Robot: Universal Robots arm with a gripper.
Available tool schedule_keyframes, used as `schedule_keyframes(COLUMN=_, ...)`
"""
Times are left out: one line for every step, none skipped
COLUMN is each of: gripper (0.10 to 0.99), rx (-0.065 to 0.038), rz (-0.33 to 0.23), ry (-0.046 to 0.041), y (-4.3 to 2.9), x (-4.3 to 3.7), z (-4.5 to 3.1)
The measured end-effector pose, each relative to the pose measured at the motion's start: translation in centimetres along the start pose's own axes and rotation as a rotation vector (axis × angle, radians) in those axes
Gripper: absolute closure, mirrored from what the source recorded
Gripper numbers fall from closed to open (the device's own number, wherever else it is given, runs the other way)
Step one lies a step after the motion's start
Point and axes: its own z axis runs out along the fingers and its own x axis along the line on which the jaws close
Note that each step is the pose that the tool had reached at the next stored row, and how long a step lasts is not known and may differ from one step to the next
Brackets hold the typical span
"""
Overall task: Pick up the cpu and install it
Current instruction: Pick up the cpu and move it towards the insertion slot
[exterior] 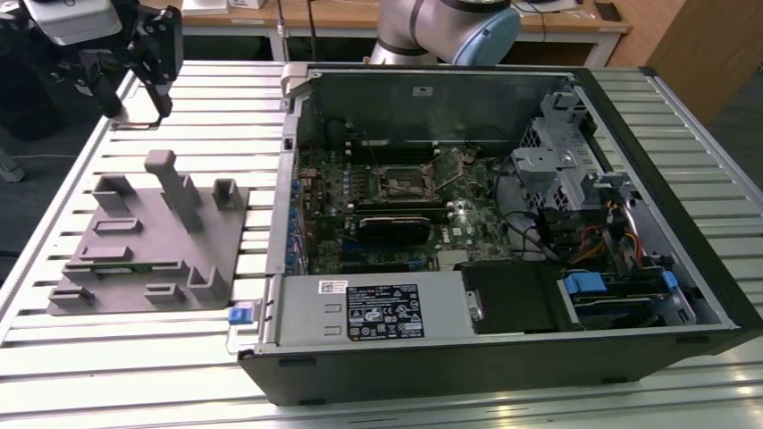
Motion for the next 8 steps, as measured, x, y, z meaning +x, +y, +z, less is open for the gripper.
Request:
schedule_keyframes(gripper=0.553, rx=0.0, rz=0.0, ry=0.0, y=0.0, x=-0.03, z=0.0)
schedule_keyframes(gripper=0.553, rx=0.0, rz=0.0, ry=0.0, y=0.0, x=-0.05, z=0.0)
schedule_keyframes(gripper=0.553, rx=0.0, rz=0.0, ry=0.0001, y=0.0, x=-0.07, z=0.0)
schedule_keyframes(gripper=0.553, rx=0.0, rz=0.0, ry=0.0, y=0.0, x=-0.11, z=0.0)
schedule_keyframes(gripper=0.553, rx=0.0, rz=0.0, ry=0.0001, y=0.0, x=-0.14, z=0.0)
schedule_keyframes(gripper=0.553, rx=0.0, rz=0.0, ry=0.0, y=0.0, x=-0.16, z=0.0)
schedule_keyframes(gripper=0.553, rx=0.0, rz=0.0, ry=0.0, y=0.0, x=-0.18, z=0.0)
schedule_keyframes(gripper=0.553, rx=0.0, rz=0.0, ry=0.0, y=0.0, x=-0.21, z=0.0)
